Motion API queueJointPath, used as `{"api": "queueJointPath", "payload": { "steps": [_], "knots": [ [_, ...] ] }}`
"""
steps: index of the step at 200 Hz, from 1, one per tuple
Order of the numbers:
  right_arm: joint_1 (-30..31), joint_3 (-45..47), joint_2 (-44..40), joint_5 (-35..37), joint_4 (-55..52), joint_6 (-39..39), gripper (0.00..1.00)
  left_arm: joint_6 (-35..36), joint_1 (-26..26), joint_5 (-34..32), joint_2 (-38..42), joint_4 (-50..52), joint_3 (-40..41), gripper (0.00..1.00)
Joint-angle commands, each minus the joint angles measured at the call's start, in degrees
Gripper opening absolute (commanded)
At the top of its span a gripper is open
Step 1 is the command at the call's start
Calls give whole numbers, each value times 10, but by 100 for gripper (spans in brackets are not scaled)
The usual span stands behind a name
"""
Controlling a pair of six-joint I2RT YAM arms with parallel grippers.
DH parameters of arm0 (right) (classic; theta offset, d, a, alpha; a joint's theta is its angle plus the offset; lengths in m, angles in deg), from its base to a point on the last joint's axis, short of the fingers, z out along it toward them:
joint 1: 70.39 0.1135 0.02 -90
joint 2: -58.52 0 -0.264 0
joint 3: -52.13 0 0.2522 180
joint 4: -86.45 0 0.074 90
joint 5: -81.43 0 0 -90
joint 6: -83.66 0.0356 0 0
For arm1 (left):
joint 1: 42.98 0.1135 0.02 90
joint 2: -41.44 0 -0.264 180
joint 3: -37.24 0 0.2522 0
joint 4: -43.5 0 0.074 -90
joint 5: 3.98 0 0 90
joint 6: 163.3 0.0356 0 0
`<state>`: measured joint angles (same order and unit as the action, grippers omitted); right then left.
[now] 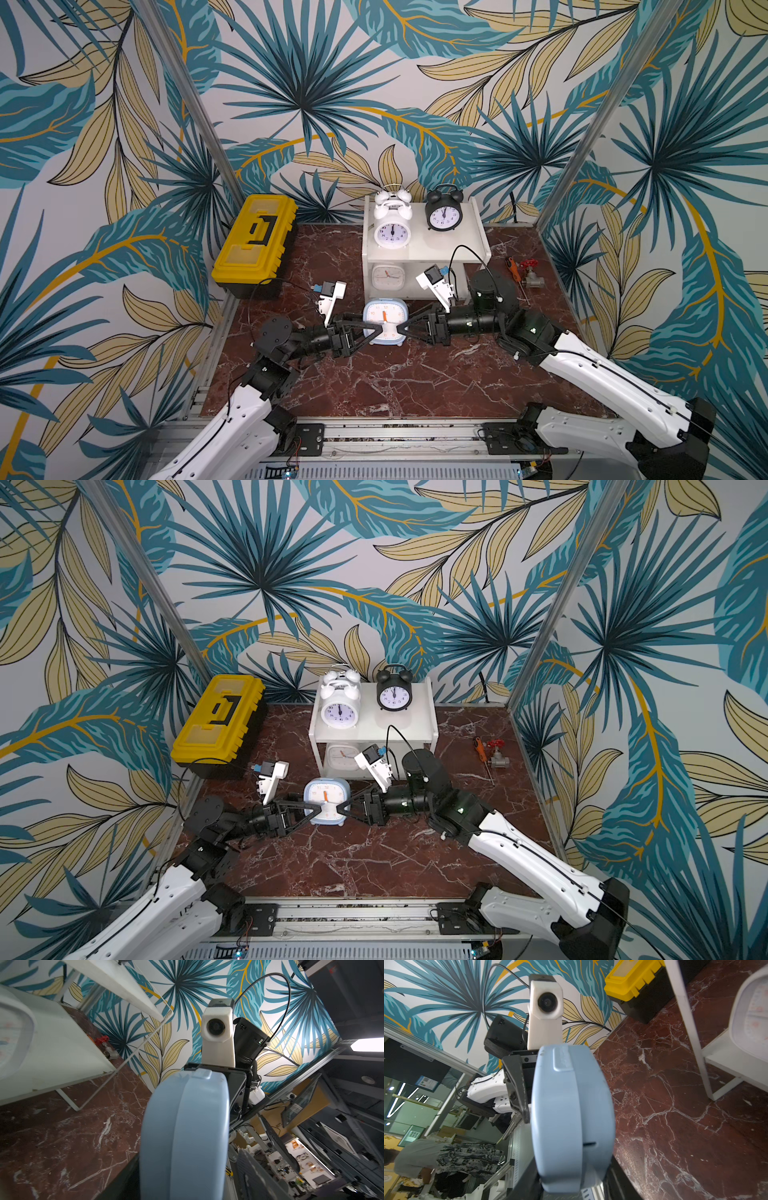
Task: Place the alarm clocks on the shelf by style
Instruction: Pick up the alarm from the center of the board, then place the alarm on the shelf.
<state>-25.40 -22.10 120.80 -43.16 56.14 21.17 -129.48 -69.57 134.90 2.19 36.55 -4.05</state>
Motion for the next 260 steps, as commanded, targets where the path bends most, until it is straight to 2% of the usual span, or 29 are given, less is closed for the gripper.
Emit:
{"api": "queueJointPath", "payload": {
  "steps": [1, 23, 58, 83, 116, 149, 210, 260],
  "knots": [
    [-1, -6, -17, 73, -70, -67, 23, 76, 2, -69, 11, 108, -51, 74],
    [-1, 21, -40, 161, -81, -98, 21, 101, 6, -120, 22, 162, -68, 74],
    [-1, 104, -97, 320, -30, -134, 21, 127, 16, -203, 55, 242, -74, 74],
    [-2, 153, -130, 435, 15, -156, 21, 127, 24, -226, 77, 273, -67, 74],
    [-3, 193, -135, 518, 110, -174, 21, 125, 27, -241, 97, 288, -59, 74],
    [-8, 215, -119, 544, 189, -193, 21, 122, 27, -242, 99, 298, -55, 73],
    [-38, 214, -38, 532, 273, -205, 21, 114, 27, -235, 103, 307, -39, 73],
    [-50, 211, 7, 507, 301, -205, 22, 114, 28, -236, 112, 312, -33, 73]
  ]
}}
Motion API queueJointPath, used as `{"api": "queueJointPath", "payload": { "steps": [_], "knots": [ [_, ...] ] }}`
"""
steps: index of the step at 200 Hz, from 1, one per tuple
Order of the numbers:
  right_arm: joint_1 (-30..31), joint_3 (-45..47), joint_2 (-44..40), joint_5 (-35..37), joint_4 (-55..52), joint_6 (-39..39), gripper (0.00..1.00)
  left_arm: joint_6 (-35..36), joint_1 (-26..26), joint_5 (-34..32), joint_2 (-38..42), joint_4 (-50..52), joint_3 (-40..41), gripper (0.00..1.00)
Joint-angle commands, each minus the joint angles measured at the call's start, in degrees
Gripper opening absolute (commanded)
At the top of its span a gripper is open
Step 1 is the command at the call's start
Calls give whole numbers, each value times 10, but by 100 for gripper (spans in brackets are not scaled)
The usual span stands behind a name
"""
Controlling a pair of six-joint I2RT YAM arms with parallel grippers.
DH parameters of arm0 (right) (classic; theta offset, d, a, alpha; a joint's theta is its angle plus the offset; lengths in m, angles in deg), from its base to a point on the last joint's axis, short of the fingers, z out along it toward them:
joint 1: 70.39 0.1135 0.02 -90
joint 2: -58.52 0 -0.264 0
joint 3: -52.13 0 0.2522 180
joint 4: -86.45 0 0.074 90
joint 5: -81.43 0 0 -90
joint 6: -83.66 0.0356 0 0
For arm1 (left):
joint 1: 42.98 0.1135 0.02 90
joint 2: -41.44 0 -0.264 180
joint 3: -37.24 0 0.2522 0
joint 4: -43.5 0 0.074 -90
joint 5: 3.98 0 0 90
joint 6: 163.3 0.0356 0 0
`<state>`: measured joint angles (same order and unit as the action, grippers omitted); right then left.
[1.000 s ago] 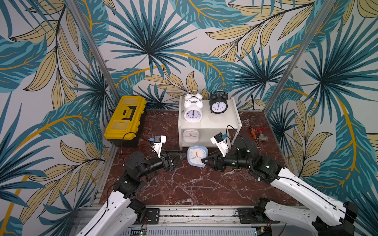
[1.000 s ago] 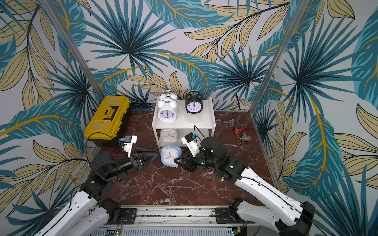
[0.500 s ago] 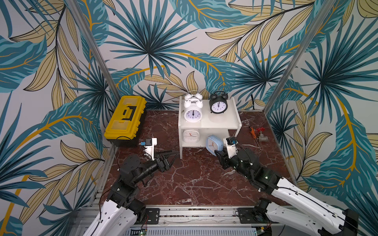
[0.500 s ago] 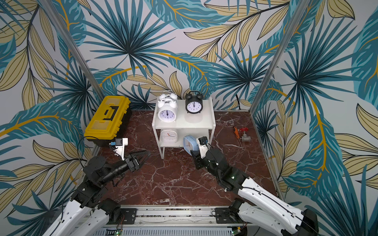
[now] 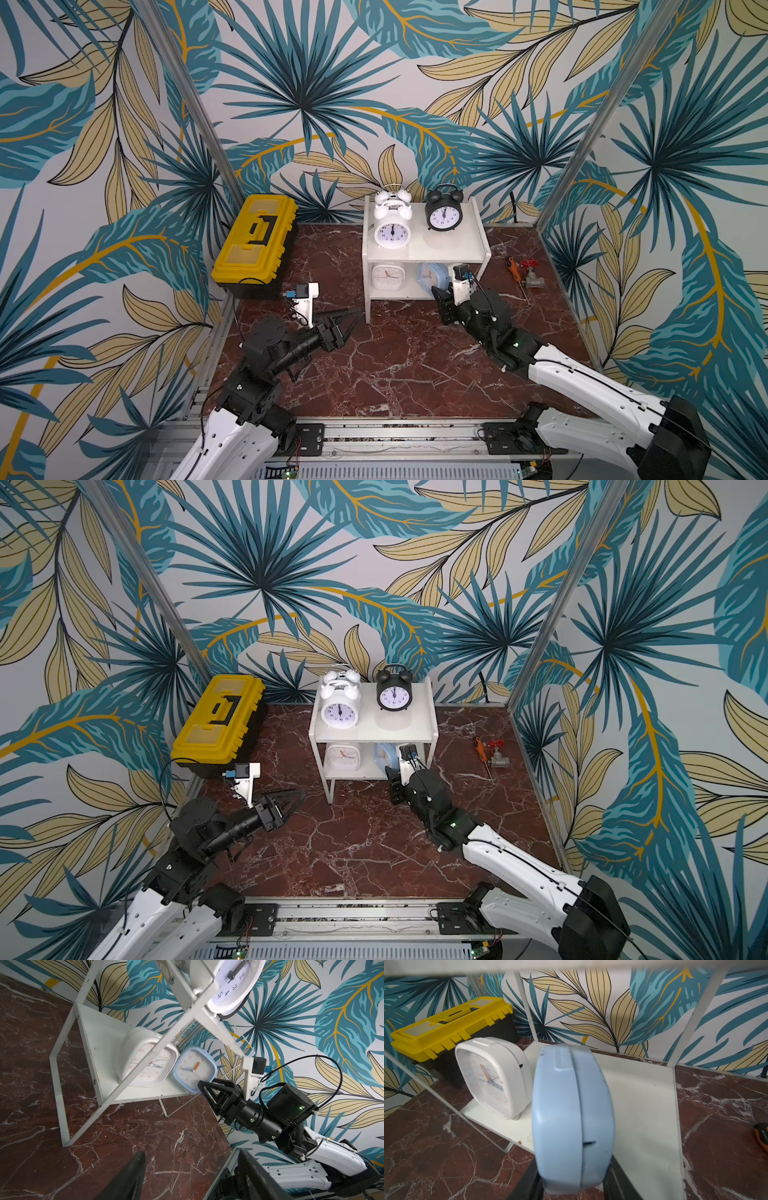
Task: Place the alarm clocks on the shelf by style
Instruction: Place the alarm on the shelf.
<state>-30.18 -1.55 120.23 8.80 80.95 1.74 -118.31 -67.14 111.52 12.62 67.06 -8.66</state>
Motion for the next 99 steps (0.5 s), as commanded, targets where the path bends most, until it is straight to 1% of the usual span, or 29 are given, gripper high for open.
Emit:
{"api": "queueJointPath", "payload": {
  "steps": [1, 35, 68, 99],
  "knots": [
    [-3, 6, 14, -13, 53, -10, 22, 3, 4, -3, 8, 7, 13, 73],
    [-7, 16, 30, -18, 78, -13, 24, 5, 4, -2, 8, 15, 14, 72],
    [-12, 23, 51, -26, 92, -14, 29, 8, 4, -3, 9, 19, 14, 72],
    [-12, 34, 57, -10, 109, -12, 34, 7, 5, -3, 9, 17, 15, 72]
  ]
}}
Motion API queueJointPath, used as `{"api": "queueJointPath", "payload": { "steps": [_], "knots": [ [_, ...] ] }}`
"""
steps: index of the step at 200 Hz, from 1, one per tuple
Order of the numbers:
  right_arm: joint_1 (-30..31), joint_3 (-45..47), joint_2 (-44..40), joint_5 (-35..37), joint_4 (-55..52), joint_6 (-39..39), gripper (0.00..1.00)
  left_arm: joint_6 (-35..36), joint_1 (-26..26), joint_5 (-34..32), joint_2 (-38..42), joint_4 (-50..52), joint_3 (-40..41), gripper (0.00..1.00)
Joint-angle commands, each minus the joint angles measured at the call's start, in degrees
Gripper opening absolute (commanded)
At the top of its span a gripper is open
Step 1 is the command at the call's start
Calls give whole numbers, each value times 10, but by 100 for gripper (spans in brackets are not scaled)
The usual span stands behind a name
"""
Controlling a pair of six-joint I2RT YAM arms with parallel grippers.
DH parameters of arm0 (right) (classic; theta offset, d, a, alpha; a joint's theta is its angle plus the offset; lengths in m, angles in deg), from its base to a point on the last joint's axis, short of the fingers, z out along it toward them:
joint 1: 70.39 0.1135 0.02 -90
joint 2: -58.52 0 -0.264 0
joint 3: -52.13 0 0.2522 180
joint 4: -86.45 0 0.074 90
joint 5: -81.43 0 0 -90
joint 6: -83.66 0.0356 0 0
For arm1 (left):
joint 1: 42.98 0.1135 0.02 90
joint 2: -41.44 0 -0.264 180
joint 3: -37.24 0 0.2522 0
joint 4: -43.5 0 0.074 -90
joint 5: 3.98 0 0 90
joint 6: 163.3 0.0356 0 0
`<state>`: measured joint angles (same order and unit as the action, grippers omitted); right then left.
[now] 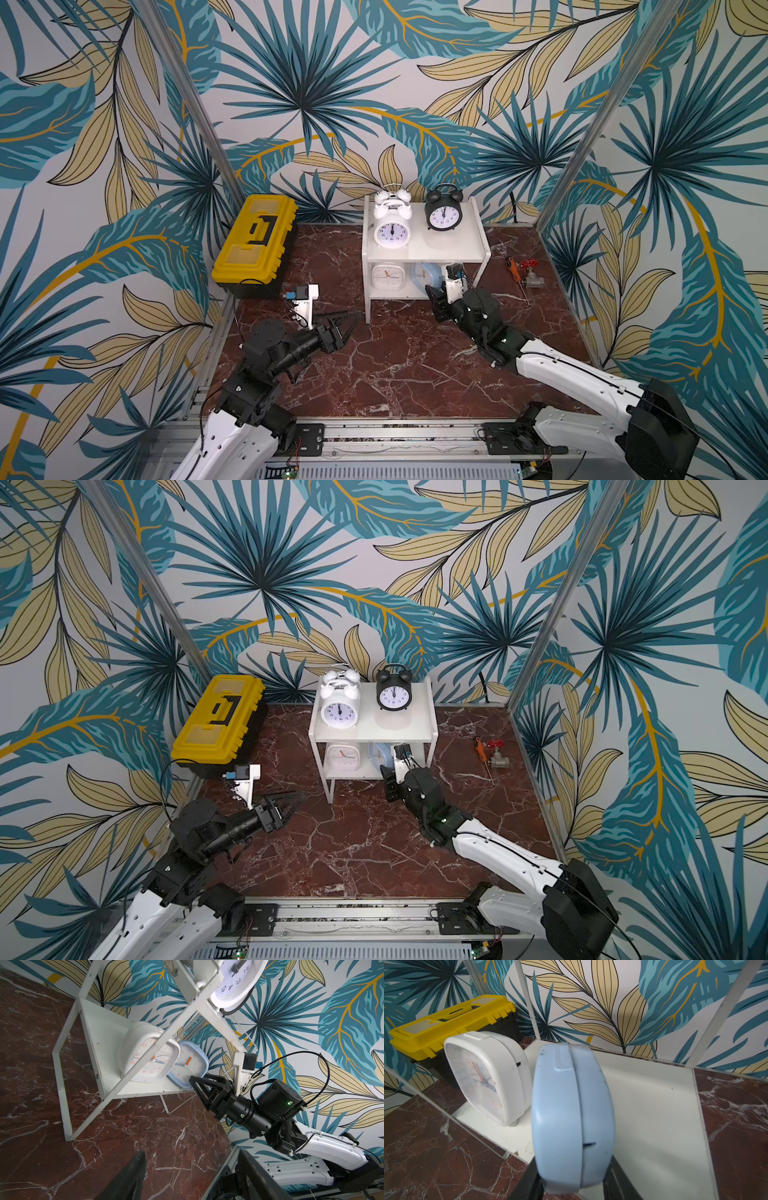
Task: Place the alarm clocks on the shelf by style
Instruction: Place the alarm on the shelf.
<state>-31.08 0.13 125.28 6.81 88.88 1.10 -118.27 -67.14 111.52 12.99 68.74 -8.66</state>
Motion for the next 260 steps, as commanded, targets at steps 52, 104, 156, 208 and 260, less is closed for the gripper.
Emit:
{"api": "queueJointPath", "payload": {
  "steps": [52, 104, 156, 208, 260],
  "knots": [
    [-4, 25, 7, 21, 32, 2, 42, 8, 5, -4, 5, 0, 17, 72],
    [-4, 27, 1, 28, 26, 9, 52, 8, 4, -2, 6, -1, 20, 70],
    [-4, 30, -7, 32, 16, 17, 55, 8, 4, 0, 8, -2, 25, 69],
    [-4, 45, -28, 37, -2, 35, 63, 7, 5, 0, 6, -13, 28, 69],
    [-5, 48, -30, 78, -3, 45, 54, 9, 6, 3, 6, -5, 23, 69]
  ]
}}
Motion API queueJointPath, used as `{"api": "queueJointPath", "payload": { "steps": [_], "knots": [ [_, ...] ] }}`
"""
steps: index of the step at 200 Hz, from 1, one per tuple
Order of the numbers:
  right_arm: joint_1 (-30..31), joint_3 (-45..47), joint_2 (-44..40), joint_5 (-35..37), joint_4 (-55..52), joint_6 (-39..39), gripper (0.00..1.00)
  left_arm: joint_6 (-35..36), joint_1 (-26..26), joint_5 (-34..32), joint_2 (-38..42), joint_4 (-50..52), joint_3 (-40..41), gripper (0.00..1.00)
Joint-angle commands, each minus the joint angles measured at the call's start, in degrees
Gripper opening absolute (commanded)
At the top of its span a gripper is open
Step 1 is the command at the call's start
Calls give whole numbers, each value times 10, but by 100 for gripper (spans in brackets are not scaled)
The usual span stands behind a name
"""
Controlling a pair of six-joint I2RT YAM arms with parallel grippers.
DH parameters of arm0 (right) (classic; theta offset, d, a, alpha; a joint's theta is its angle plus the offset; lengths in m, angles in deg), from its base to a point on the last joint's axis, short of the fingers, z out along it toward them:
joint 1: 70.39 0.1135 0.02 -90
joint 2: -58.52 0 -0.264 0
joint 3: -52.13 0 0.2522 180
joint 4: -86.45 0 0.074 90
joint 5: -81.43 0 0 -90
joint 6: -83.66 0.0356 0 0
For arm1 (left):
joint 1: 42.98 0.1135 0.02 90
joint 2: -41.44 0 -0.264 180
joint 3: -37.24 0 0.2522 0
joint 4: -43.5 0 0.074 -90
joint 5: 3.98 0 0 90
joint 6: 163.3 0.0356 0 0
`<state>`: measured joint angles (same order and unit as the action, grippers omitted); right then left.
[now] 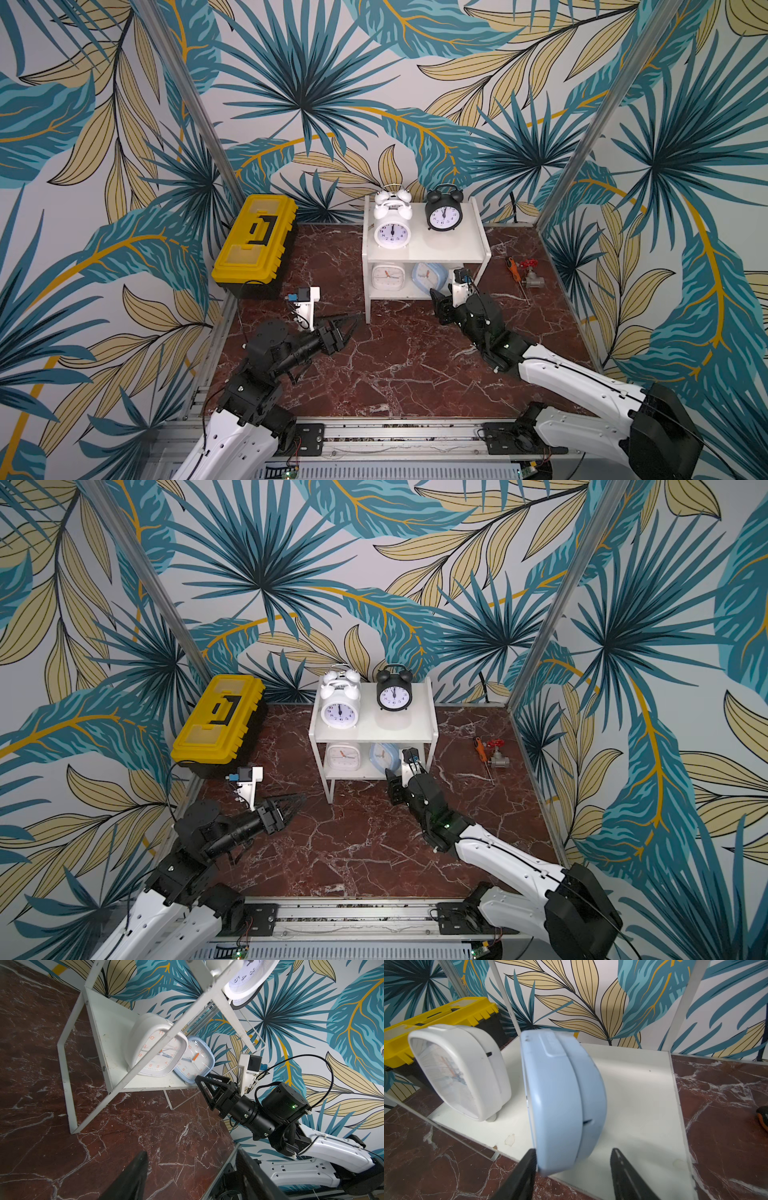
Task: Place the alarm clocks on the shelf by style
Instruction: Place the alarm on the shelf, then reset both arms
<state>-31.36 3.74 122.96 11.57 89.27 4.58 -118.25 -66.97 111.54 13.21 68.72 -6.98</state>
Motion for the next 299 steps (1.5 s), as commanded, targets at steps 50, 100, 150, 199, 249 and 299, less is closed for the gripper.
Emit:
{"api": "queueJointPath", "payload": {
  "steps": [50, 100, 150, 199, 249, 299],
  "knots": [
    [-7, -3, 10, 48, -15, 16, 46, 14, 6, 5, 4, 1, 0, 69],
    [-9, -6, 13, 43, -13, 19, 36, 15, 7, 7, 5, 6, 1, 69],
    [3, -30, -89, 18, -165, 47, 43, 32, 6, -30, 1, 47, -18, 70],
    [115, -148, -253, 33, -471, 70, 58, 92, 7, -169, -56, 176, -126, 93],
    [19, -442, -128, 142, -704, 37, 73, 182, 15, -443, -217, 226, -349, 98],
    [-300, -514, -8, 62, -657, 91, 80, 246, 86, -601, -371, 124, -445, 100]
  ]
}}
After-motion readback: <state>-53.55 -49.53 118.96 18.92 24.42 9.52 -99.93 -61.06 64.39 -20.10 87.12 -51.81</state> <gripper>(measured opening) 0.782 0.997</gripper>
